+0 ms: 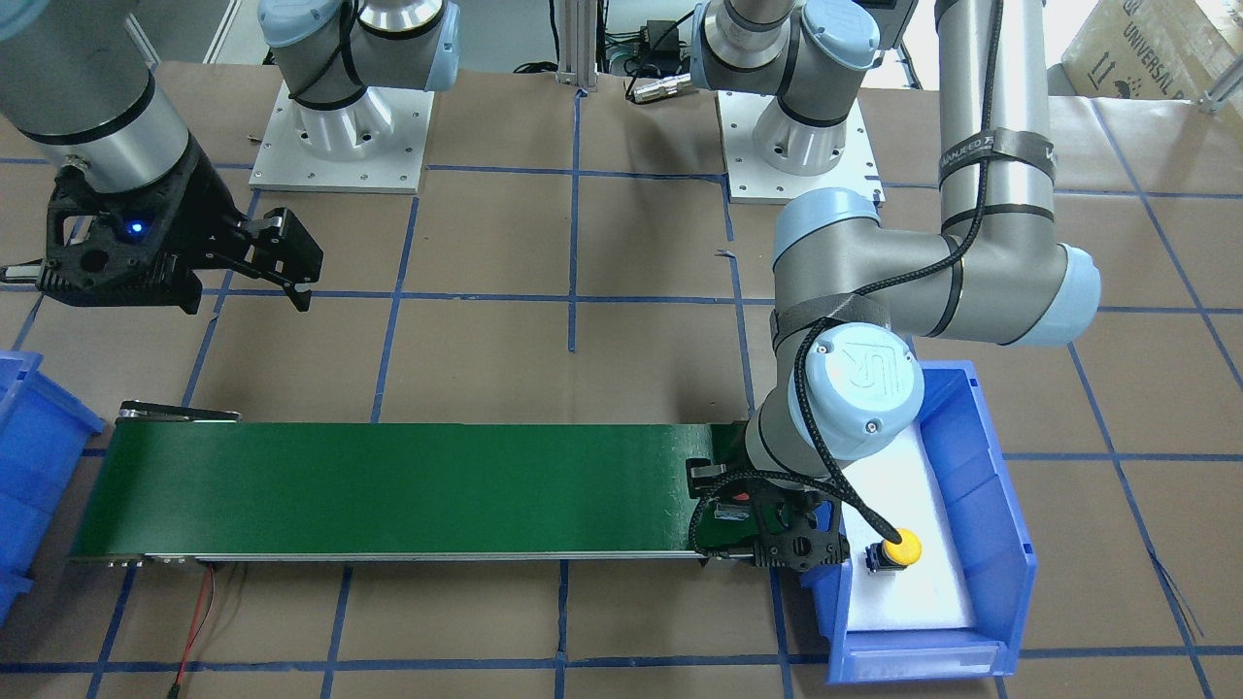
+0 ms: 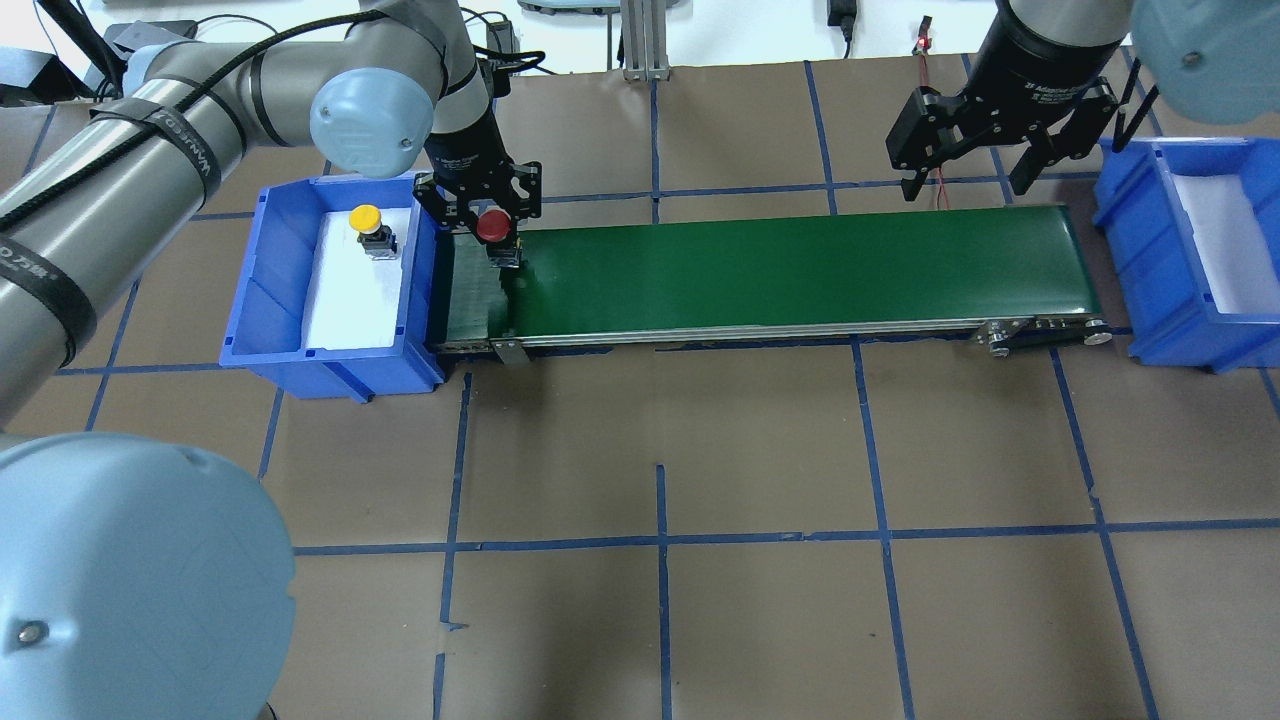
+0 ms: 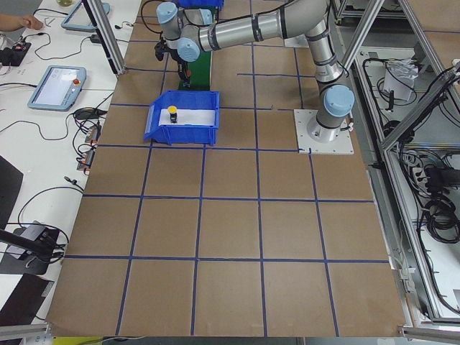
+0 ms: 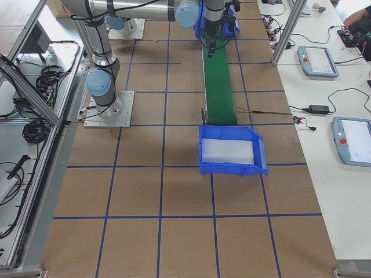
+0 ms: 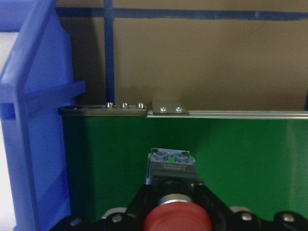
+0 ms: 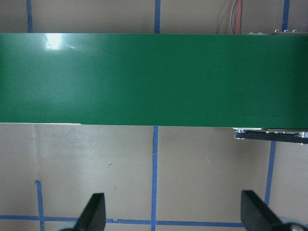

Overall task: Transport two buttons from left to right
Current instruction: 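Carry the red button onto the green conveyor and release it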

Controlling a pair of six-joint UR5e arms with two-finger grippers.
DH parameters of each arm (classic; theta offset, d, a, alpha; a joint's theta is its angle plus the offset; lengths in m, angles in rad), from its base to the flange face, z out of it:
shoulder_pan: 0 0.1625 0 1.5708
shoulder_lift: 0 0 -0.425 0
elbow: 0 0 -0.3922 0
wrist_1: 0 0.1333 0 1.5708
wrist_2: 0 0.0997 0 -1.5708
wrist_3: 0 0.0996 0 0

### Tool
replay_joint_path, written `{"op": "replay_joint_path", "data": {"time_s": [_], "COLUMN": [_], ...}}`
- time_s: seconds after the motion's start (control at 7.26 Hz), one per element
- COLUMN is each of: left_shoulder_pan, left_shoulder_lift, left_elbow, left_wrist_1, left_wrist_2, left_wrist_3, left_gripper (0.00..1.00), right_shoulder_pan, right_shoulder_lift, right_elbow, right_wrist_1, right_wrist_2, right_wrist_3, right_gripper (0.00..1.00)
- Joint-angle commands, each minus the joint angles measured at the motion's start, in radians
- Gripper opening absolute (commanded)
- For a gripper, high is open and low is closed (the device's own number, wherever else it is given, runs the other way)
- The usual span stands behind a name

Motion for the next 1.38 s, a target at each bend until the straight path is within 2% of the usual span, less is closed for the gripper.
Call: {"op": "replay_joint_path", "data": {"time_s": [0.0,0.14,0.28,0.55,0.83,1.24], "left_shoulder_pan": [-0.002,-0.003,0.0,0.015,0.088,0.281], "left_shoulder_lift": [-0.006,-0.009,-0.003,0.046,0.052,0.022], "left_elbow": [-0.012,-0.012,-0.005,0.031,0.061,0.061], "left_wrist_1": [0.001,0.0,0.0,-0.012,-0.014,0.009], "left_wrist_2": [-0.005,-0.007,-0.008,-0.063,-0.056,-0.008], "left_wrist_3": [-0.055,-0.072,-0.073,-0.073,-0.048,0.243], "left_gripper": [0.7,0.92,0.99,1.0,1.0,1.0], "right_shoulder_pan": [0.003,0.0,0.001,-0.002,-0.002,-0.005], "right_shoulder_lift": [0.0,0.001,0.0,0.001,0.001,0.001], "right_elbow": [0.0,0.0,0.0,0.001,0.001,0.0], "right_wrist_1": [0.0,0.0,0.0,0.0,0.0,0.0], "right_wrist_2": [0.001,0.001,0.001,0.001,0.001,0.001], "right_wrist_3": [0.001,0.0,-0.002,0.0,0.0,-0.002], "right_gripper": [1.0,1.0,1.0,1.0,1.0,1.0]}}
